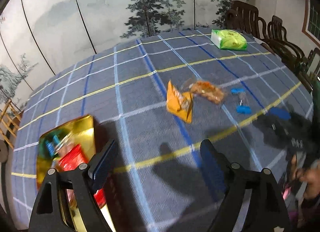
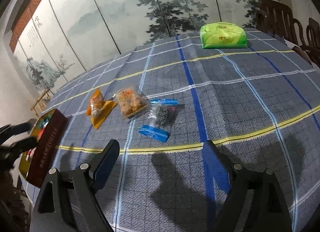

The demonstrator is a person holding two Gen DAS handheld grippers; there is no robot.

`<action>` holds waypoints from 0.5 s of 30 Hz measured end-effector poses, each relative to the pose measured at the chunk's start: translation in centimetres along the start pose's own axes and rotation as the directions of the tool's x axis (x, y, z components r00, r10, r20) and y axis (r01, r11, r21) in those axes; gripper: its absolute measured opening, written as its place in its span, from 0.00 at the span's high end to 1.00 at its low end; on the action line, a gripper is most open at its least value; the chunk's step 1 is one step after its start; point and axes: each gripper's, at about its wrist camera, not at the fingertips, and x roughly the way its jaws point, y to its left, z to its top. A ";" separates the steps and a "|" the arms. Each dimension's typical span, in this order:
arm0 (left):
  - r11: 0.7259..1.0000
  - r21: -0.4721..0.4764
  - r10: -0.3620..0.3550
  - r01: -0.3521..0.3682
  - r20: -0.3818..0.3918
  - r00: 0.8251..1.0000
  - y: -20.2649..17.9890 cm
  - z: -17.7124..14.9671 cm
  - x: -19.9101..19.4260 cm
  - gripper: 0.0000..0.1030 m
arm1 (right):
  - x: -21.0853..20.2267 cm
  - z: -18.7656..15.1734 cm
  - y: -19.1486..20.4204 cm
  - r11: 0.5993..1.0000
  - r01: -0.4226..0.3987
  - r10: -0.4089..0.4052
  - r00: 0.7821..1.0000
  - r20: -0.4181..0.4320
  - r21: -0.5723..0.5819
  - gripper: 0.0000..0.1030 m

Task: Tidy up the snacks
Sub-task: 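Move the left gripper to the orange candy and grasp it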

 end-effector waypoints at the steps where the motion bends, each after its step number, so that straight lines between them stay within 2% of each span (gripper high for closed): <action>1: 1.000 -0.004 -0.005 0.005 0.000 1.000 -0.1 0.7 0.7 0.21 | -0.1 0.0 0.0 1.000 -0.004 0.004 1.000 0.005 0.001 0.16; 6: 0.999 0.003 -0.048 0.048 -0.019 0.999 -0.8 3.4 3.8 0.21 | -0.5 0.0 0.0 0.999 -0.044 0.044 0.999 0.027 -0.005 0.14; 15: 0.999 0.033 -0.016 0.018 -0.067 0.998 -1.7 6.3 9.2 0.21 | -1.0 -0.2 -0.4 0.994 -0.109 0.109 0.993 0.052 0.011 0.12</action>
